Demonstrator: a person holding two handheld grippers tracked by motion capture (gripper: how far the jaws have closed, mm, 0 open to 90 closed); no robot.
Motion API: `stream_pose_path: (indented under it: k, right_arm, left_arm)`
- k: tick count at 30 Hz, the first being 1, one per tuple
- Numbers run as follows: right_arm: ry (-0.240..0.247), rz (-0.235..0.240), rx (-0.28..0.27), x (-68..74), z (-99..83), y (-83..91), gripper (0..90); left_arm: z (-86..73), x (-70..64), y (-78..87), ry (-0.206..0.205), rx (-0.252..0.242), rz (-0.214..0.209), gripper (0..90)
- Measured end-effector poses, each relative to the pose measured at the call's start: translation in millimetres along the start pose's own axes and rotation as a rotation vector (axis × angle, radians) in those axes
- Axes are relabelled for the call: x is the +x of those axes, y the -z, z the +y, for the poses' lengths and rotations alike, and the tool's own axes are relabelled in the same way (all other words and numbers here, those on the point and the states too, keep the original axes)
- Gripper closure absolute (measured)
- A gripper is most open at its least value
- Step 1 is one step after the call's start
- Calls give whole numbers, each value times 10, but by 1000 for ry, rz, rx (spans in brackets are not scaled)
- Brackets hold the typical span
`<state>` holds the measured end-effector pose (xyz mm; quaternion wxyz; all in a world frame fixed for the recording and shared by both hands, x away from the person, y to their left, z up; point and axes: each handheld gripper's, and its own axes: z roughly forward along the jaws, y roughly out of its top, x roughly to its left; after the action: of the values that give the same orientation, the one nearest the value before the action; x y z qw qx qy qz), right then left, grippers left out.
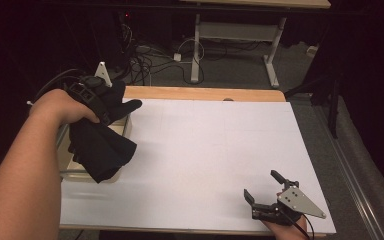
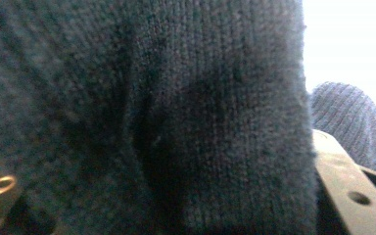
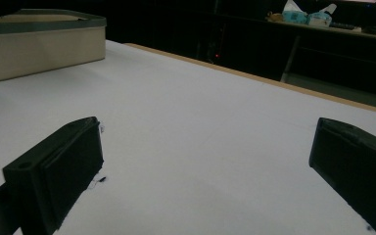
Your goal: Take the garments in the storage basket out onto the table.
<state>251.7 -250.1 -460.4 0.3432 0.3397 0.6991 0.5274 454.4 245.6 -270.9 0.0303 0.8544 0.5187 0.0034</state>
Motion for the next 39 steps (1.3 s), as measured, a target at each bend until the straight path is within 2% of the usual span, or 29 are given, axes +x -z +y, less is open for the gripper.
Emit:
stream_pose_path:
  k: [2,5,11,13,14,15,16,21,23,25,31,39]
  right_arm:
    - [-3,2,0,0,-2,0,2]
    - [-2,1,-1,1,-1,3,2]
    - [-9,-3,2,-6,-4,12,2]
    - [-8,-3,0,-13,-3,15,2]
    - [-8,-4,-2,-15,-3,18,2]
    - [-6,-5,-3,-17,-2,21,2]
    - [-4,-7,-3,-20,-1,26,2]
    - [-7,-14,-11,-44,4,46,2]
    - [-11,-14,-12,-49,3,51,2]
    - [-12,-14,-11,-51,3,53,2]
    - [-5,-15,-11,-52,0,53,2]
    - [-6,-16,-8,-62,-6,52,2]
  left_arm:
    - [21,-29,-2,-4,4,4,497]
    - [98,-148,-9,-24,-1,25,497]
    - [191,-288,-14,-41,-24,11,495]
    - [260,-398,-36,-53,-36,8,494]
    - [260,-398,-36,-53,-36,8,494]
    - [305,-478,-68,-66,-41,11,493]
    - [305,-478,-68,-66,-41,11,493]
    - [416,-676,-175,-97,-38,24,491]
    - [473,-780,-237,-121,-35,13,491]
    - [494,-809,-259,-130,-29,5,491]
    - [604,-1016,-375,-172,-34,-18,491]
    - [663,-1189,-518,-213,-54,-34,490]
